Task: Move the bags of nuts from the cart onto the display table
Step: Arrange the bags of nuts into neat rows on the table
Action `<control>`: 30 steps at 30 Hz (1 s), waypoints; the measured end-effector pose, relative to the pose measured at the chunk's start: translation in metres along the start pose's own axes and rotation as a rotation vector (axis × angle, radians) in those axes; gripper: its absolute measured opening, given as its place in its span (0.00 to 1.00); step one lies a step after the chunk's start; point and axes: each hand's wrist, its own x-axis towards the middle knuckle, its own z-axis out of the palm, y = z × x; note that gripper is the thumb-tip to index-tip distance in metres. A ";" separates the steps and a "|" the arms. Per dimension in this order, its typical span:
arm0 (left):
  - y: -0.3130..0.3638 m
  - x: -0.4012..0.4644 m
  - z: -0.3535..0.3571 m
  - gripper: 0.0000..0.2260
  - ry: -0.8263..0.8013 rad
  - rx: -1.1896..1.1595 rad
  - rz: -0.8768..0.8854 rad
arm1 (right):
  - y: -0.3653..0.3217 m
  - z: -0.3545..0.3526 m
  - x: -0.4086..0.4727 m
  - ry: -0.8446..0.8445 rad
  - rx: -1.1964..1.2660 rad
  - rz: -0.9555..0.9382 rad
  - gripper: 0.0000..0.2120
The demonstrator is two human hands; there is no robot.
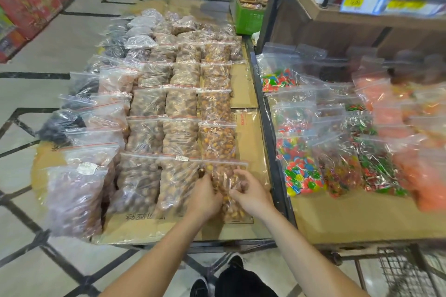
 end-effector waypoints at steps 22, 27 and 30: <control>0.006 -0.020 -0.015 0.45 -0.117 -0.398 -0.040 | 0.002 0.010 0.008 -0.029 0.221 0.058 0.38; -0.014 -0.032 -0.010 0.37 -0.121 -0.202 0.107 | 0.008 0.024 0.005 0.091 0.162 0.003 0.29; -0.016 -0.025 -0.011 0.36 -0.089 -0.169 0.144 | 0.005 0.029 0.009 0.114 0.113 -0.046 0.22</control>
